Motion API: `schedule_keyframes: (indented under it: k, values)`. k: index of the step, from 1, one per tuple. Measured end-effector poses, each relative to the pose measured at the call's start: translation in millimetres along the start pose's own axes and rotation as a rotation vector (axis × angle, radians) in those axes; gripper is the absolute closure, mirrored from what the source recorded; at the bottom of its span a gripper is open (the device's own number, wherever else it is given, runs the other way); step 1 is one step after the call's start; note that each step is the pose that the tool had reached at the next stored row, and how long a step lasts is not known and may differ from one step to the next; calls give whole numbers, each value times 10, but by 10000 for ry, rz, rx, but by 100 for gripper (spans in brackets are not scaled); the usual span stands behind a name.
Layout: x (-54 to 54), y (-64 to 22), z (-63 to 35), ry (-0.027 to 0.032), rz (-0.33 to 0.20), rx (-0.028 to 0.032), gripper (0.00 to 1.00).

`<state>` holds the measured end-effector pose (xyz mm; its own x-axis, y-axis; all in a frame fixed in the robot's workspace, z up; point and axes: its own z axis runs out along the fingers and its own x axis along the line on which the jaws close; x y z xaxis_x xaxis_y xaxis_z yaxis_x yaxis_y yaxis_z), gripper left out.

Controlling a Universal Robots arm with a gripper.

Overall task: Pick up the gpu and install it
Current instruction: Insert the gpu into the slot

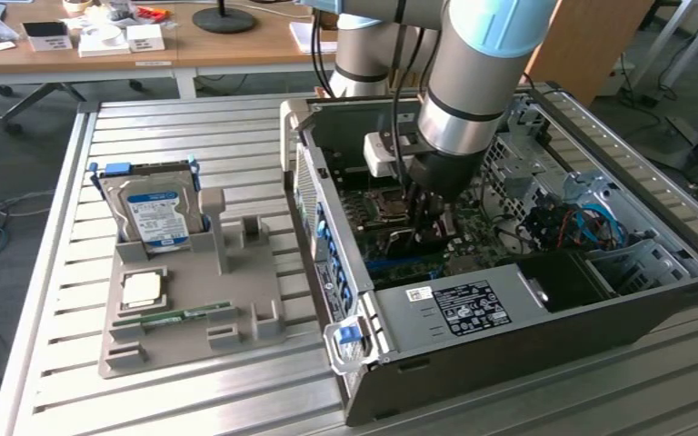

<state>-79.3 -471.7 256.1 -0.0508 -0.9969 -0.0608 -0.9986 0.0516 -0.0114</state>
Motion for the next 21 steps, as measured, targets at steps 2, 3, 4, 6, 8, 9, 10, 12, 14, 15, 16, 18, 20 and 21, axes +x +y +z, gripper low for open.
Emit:
schedule_keyframes:
  k: [2,3,4,6,8,9,10,12,14,15,16,18,20,21]
  values:
    - [0,1,12,-7,0,1,73]
    - [1,1,11,-3,0,0,73]
    - [1,1,12,-4,0,0,73]
    - [1,3,12,-3,1,0,73]
    - [0,5,14,-11,1,-1,73]
    - [0,5,14,-12,0,-1,73]
    - [1,6,18,-15,0,1,73]
    - [2,9,35,-13,0,1,73]
    - [2,9,41,-11,0,-1,73]
    - [2,10,40,-12,0,-2,73]
    - [2,10,41,-23,0,-3,73]
    - [2,11,42,-52,2,-1,73]
    - [2,11,42,-54,2,-2,73]
    - [2,10,43,-55,1,-3,73]
